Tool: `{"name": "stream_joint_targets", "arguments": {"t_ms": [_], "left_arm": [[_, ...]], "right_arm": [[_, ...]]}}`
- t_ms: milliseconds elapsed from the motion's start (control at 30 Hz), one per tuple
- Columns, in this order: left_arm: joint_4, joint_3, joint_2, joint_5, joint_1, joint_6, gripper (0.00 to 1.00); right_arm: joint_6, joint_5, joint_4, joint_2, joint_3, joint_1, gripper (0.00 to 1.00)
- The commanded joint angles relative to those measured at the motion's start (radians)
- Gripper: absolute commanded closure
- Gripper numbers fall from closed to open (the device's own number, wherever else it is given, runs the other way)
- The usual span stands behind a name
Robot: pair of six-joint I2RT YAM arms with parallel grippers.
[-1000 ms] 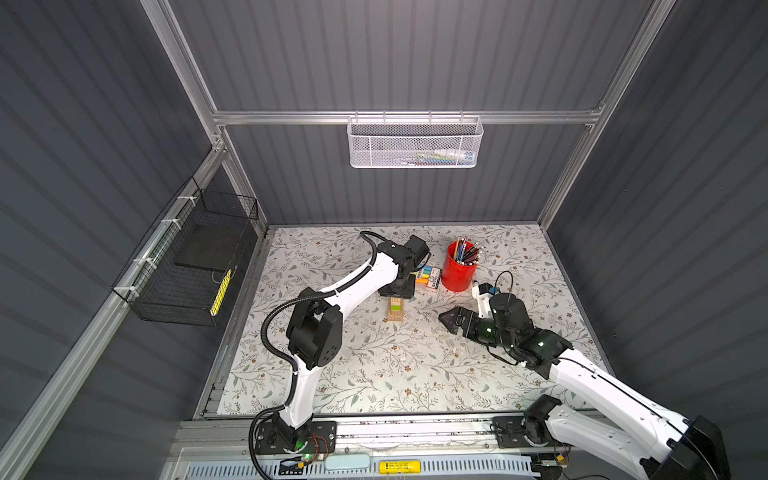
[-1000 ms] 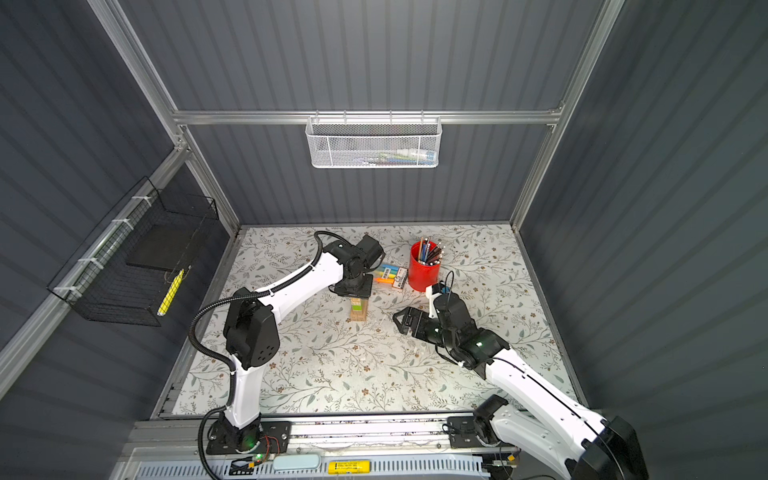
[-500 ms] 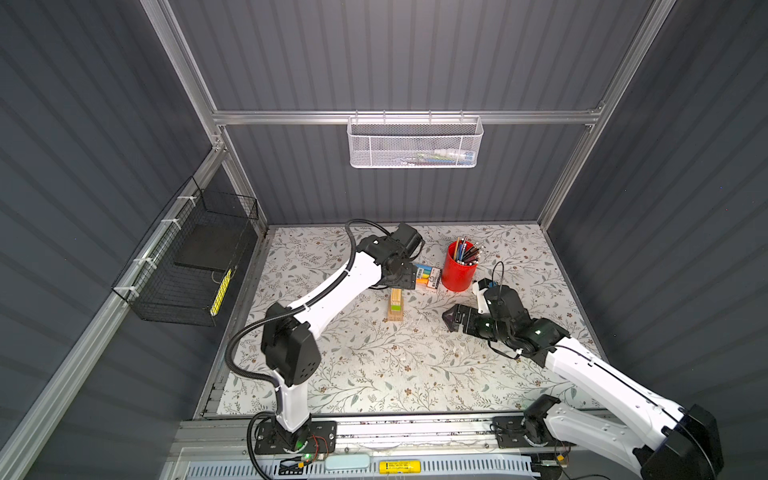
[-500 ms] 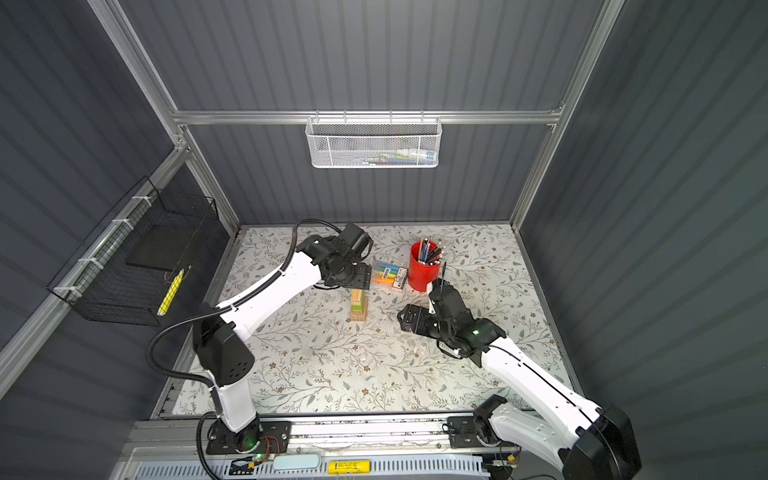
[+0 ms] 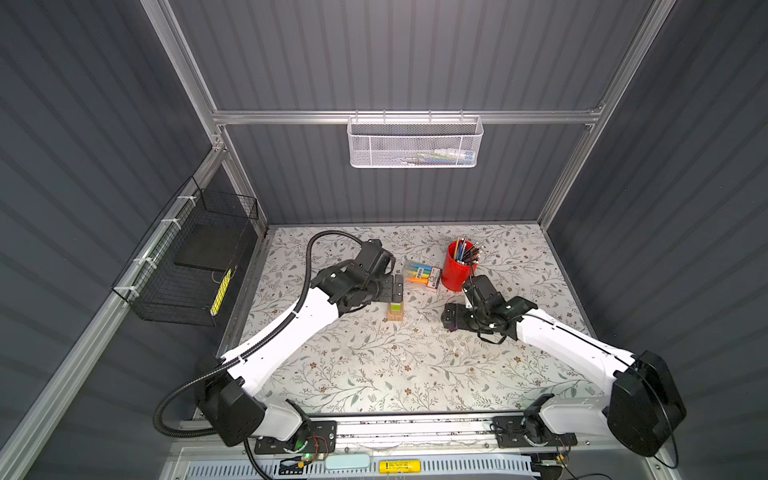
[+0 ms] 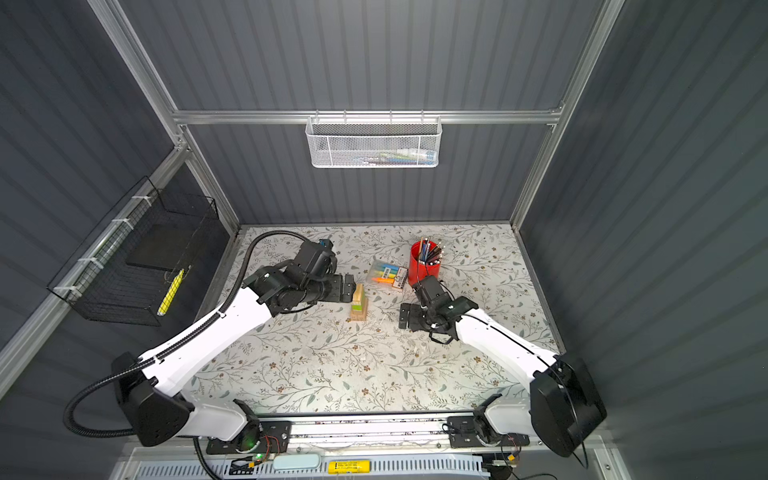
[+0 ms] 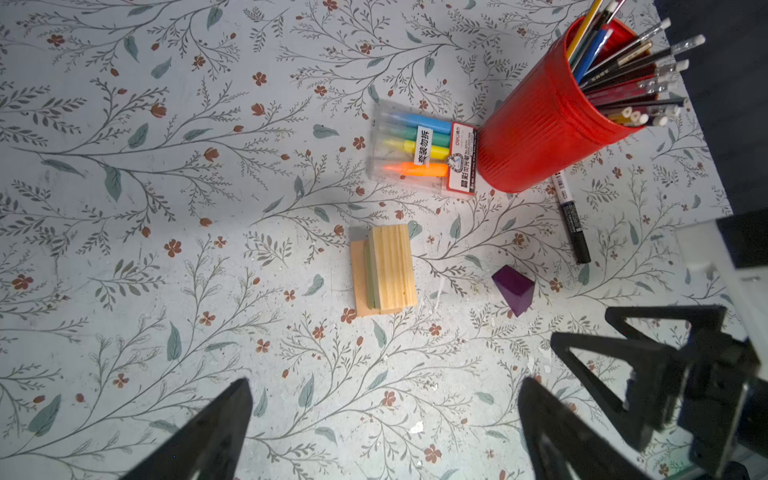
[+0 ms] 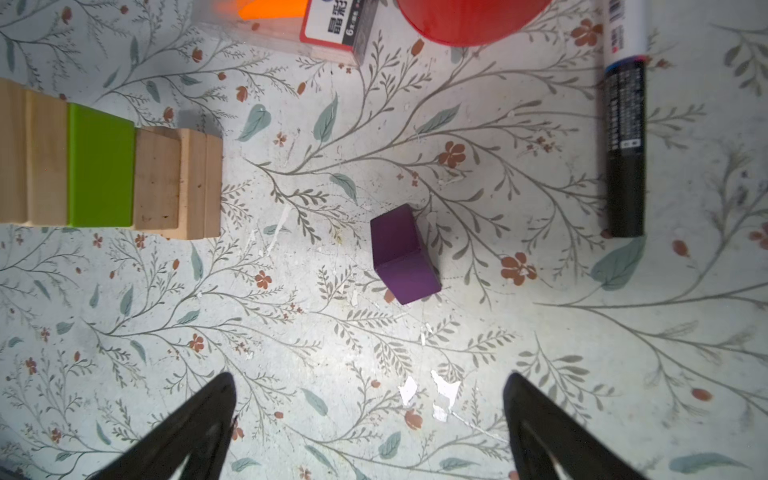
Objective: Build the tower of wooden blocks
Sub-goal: 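Grasp the purple cube with the right gripper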
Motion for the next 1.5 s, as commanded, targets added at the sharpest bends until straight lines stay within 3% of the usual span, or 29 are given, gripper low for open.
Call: {"name": "stream_joint_targets", "arguments": {"t_ms": [0, 367, 1033, 1267, 1467], "left_arm": [[0.071, -0.075, -0.065, 0.01, 0.007, 0.003, 0.0], [0.182, -0.295, -0.255, -0.05, 0.007, -0.079, 0.0], [0.142, -0.302, -0.26, -0.119, 0.007, -0.109, 0.0], [0.131, -0.307, -0.269, -0.136, 0.007, -0.112, 0.0], [0.125, -0.304, -0.274, -0.141, 0.008, -0.111, 0.0]], "right_arm": [[-0.028, 0.044, -0.006, 0.038, 0.022, -0.001, 0.01], [-0.093, 0.071, 0.088, 0.167, 0.034, 0.011, 0.03], [-0.17, 0.083, 0.231, 0.344, 0.08, 0.059, 0.18], [-0.124, 0.151, 0.182, 0.365, 0.093, 0.134, 0.29], [-0.025, 0.192, 0.134, 0.357, 0.094, 0.137, 0.32]]}}
